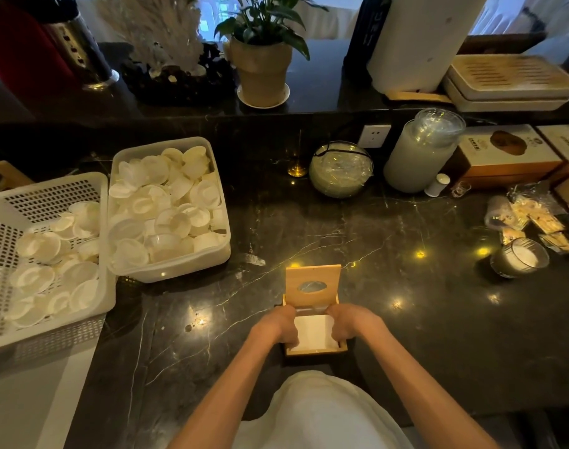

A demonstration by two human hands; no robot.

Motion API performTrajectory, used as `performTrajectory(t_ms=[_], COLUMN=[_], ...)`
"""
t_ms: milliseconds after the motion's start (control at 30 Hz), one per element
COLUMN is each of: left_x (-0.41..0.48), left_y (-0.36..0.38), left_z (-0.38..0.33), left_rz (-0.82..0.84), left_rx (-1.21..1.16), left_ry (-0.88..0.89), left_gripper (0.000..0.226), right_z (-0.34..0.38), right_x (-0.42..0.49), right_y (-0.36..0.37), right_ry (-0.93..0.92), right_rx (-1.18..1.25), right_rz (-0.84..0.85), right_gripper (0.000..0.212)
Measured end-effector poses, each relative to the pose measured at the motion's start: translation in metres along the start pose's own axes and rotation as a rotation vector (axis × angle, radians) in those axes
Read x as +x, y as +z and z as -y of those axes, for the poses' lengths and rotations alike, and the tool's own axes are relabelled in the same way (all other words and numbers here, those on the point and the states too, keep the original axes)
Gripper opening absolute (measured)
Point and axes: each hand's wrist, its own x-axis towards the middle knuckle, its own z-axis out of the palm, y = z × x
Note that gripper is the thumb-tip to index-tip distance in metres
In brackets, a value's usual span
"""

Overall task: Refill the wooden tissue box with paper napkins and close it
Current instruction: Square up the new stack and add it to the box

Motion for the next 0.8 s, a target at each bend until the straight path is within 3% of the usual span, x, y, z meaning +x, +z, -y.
performTrajectory(t_ms=[267, 367, 500, 667, 800], left_x=[-0.006, -0.015, -0.034, -0.034, -0.041], left_y=[0.002, 0.001, 0.012, 0.043, 0.056], left_z=[0.001, 0.003, 0.009, 0.014, 0.018], left_rz=[-0.003, -0.117, -0.33, -0.196, -0.311], left_rx=[-0.019, -0.038, -0.103, -0.027, -0.052], left_ry=[0.015, 0.075, 0.176, 0.142, 0.191], left_gripper=[0.055, 0.046, 0.042, 0.047, 0.038], right_z=[-0.003, -0.01, -0.02, -0.025, -0.024], right_x=[-0.017, -0.032, -0.046, -0.048, -0.063], right_y=[0.006, 0.003, 0.018, 0.045, 0.05], right_ry=[-0.076, -0.156, -0.237, -0.198, -0.228], right_rx=[0.044, 0.128, 0.216, 0.215, 0.267], right_rz=[-0.075, -0.125, -0.235, -0.171, -0.317], right_gripper=[0.074, 0.075, 0.064, 0.061, 0.046])
